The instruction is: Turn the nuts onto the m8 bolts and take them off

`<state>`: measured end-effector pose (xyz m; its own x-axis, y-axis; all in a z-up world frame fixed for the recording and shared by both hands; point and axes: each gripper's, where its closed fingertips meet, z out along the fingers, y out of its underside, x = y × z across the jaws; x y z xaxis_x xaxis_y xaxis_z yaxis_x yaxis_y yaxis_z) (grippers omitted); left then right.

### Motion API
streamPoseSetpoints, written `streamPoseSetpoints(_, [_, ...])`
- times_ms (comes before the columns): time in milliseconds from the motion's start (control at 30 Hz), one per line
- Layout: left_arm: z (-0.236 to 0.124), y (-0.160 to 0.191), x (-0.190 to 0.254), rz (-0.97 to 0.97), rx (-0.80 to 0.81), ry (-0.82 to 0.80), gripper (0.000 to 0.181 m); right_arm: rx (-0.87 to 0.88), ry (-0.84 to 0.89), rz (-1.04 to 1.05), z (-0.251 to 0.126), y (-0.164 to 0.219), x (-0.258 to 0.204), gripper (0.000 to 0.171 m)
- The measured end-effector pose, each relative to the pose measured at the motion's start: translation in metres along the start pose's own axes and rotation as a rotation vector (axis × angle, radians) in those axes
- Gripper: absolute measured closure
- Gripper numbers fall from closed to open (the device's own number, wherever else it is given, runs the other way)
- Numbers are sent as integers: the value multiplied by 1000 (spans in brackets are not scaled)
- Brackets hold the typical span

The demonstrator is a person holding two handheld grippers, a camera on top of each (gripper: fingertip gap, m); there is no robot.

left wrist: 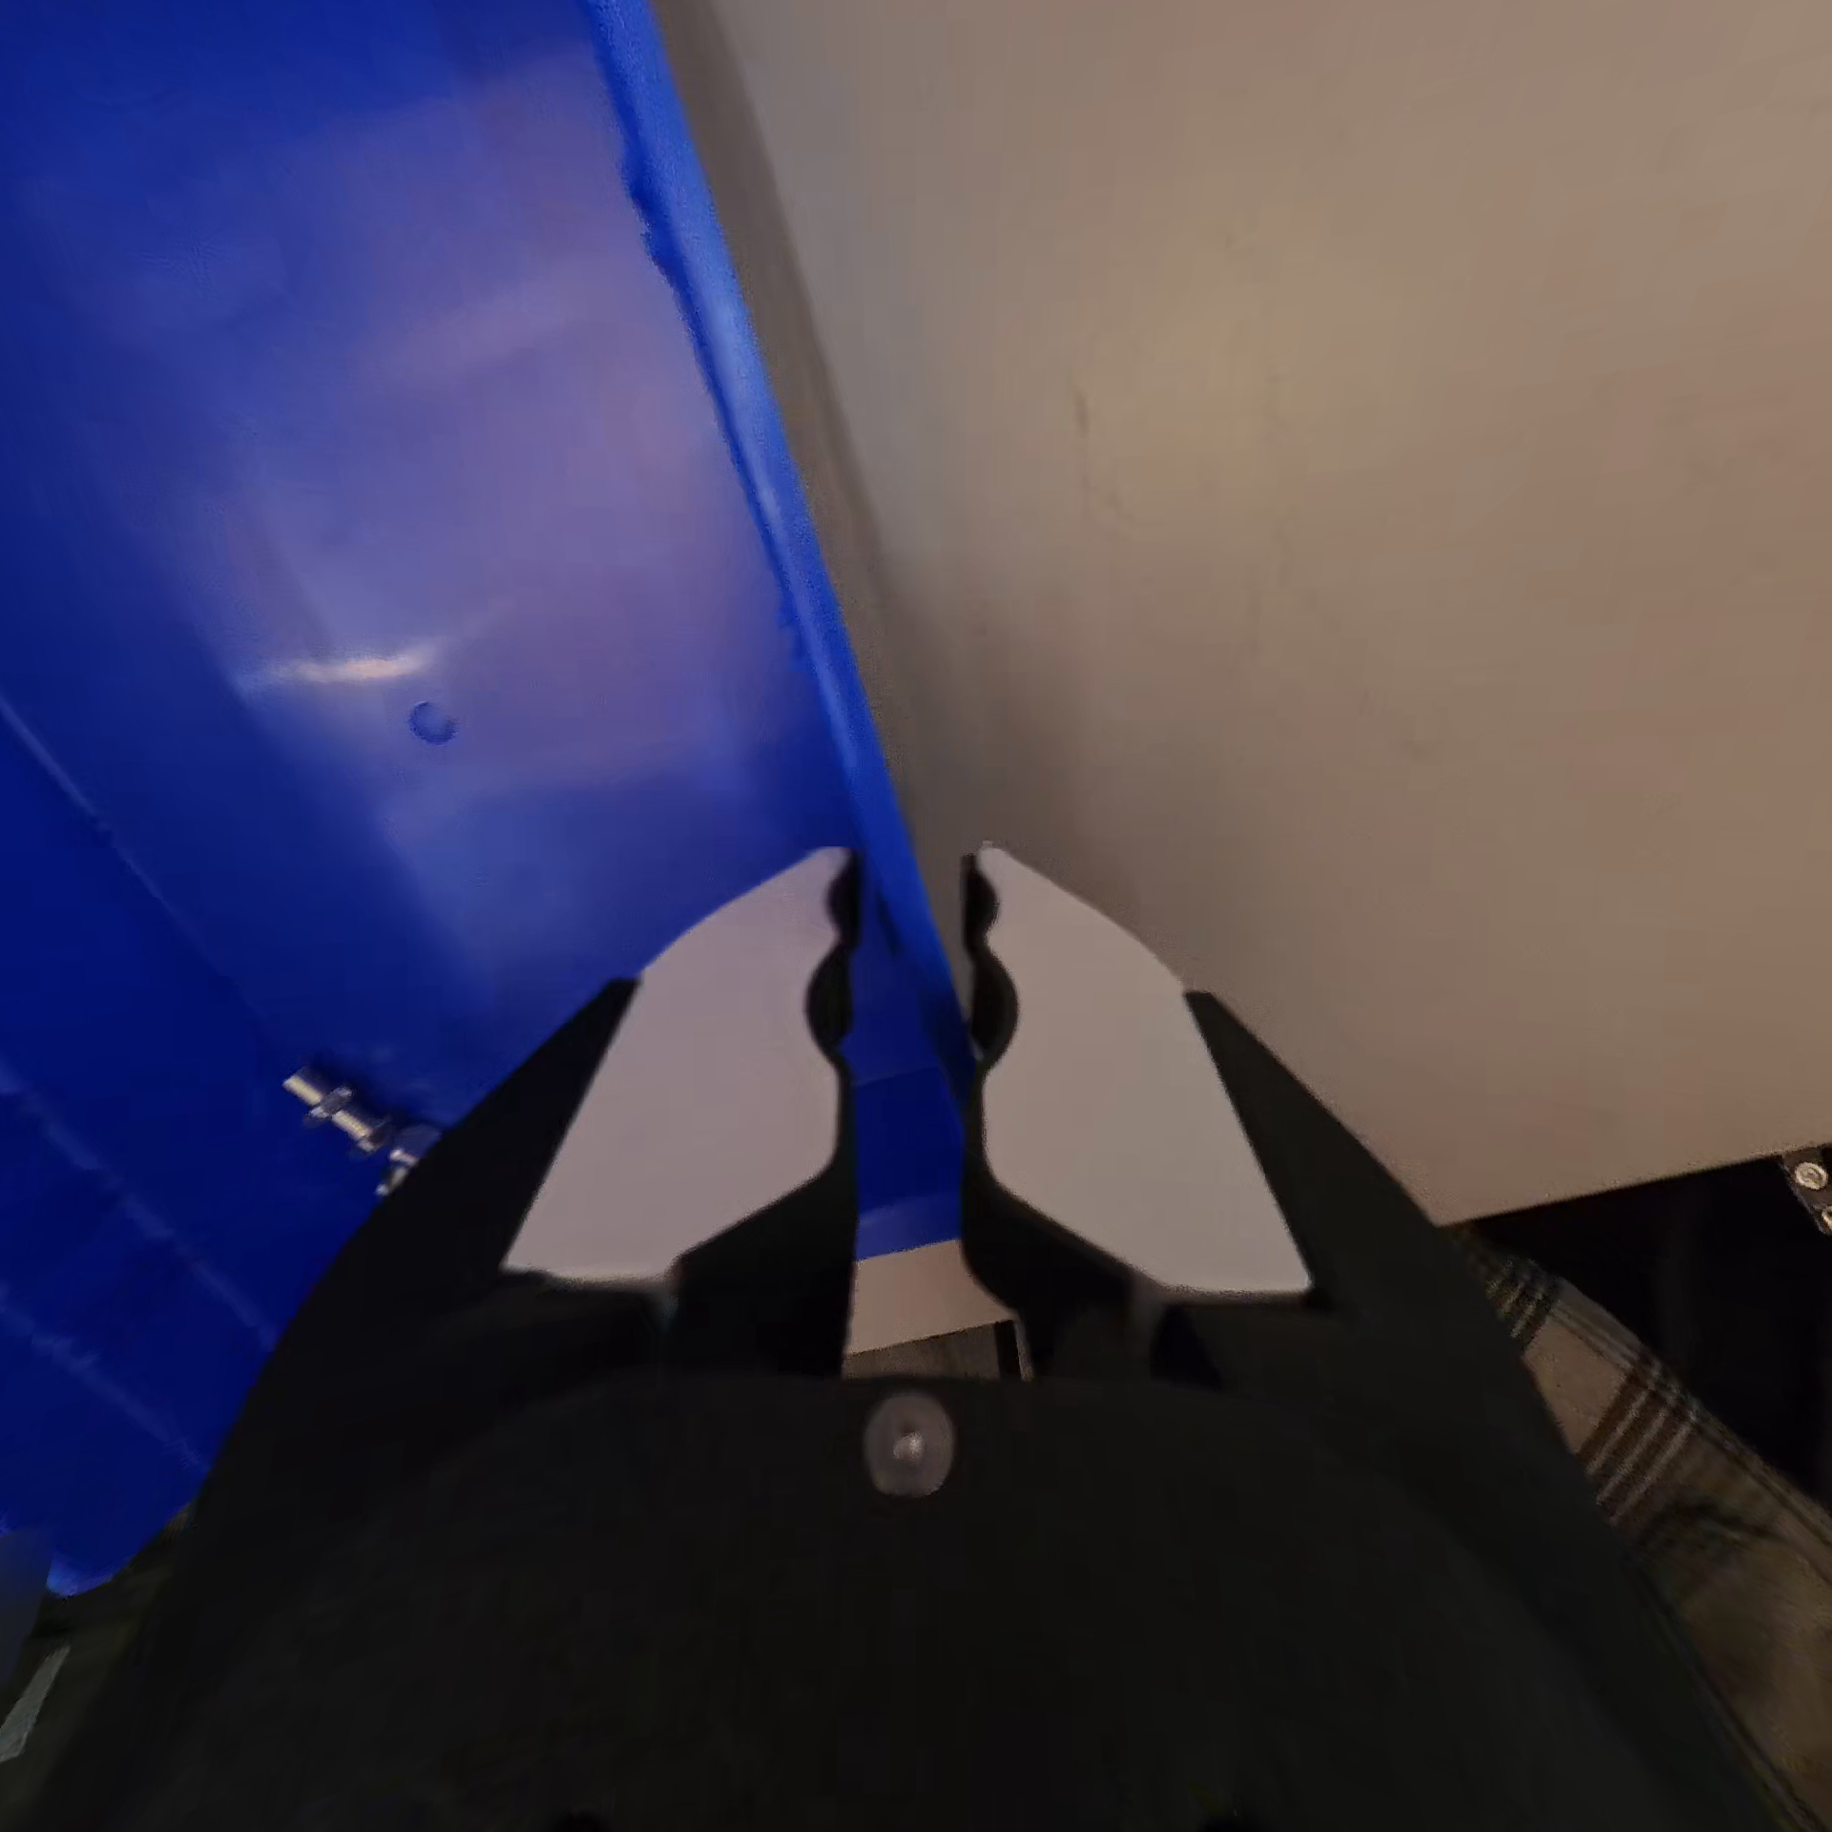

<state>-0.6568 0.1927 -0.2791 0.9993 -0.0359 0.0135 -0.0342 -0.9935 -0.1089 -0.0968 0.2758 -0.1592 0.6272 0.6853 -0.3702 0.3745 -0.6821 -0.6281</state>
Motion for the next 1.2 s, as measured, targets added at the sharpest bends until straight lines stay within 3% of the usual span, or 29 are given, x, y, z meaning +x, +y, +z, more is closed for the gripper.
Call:
streamPoseSetpoints(333, [0,2,-16,-85,4,-73,176,-22,-63,18,16,11,-4,105])
streamPoseSetpoints(1200, [0,-1,-51,-336,-1,-121,177,-51,-121,27,24,24,-6,110])
